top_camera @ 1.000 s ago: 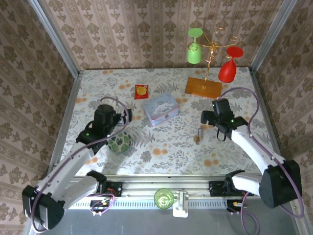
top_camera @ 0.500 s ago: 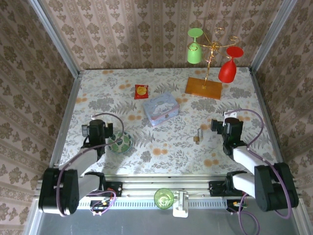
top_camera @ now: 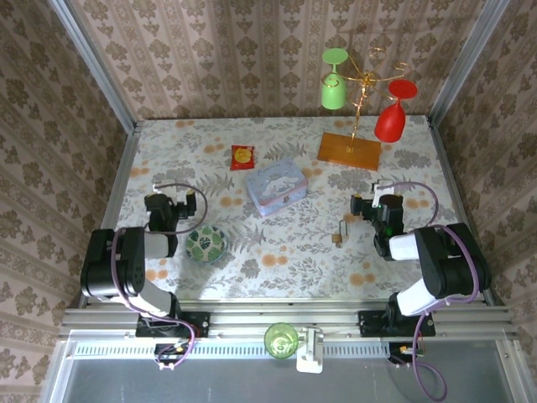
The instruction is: Unlock a padlock with a key
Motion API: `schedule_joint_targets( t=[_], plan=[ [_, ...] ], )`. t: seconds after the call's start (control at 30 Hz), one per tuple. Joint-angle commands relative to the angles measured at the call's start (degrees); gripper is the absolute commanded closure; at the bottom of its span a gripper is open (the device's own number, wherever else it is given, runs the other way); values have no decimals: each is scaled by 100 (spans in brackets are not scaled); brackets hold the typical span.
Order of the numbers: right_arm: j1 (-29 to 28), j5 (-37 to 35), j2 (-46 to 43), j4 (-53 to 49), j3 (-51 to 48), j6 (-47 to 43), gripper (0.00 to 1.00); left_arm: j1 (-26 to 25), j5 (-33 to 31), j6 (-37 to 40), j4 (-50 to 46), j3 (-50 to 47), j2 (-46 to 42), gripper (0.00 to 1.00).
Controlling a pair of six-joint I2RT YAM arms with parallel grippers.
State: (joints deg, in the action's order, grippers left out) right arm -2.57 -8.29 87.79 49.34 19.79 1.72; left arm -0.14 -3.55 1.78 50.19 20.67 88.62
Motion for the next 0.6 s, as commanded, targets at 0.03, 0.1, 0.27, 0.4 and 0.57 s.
schedule_joint_targets(
  t=[0.03,0.1,0.27,0.4,0.57],
  plan=[
    [142,350,2,-62,377,35,0,1,235,66,233,165,44,0],
    [143,350,1,-70,376,31,0,-22,206,103,260,170,55,0],
    [143,352,-16,-72,368,31,0,-82,146,150,269,162,59,0],
    [143,351,-16,-56,359,31,0,-109,271,231,204,191,59,0],
    [143,346,-16,-56,363,31,0,-98,411,262,146,230,65,0]
  ],
)
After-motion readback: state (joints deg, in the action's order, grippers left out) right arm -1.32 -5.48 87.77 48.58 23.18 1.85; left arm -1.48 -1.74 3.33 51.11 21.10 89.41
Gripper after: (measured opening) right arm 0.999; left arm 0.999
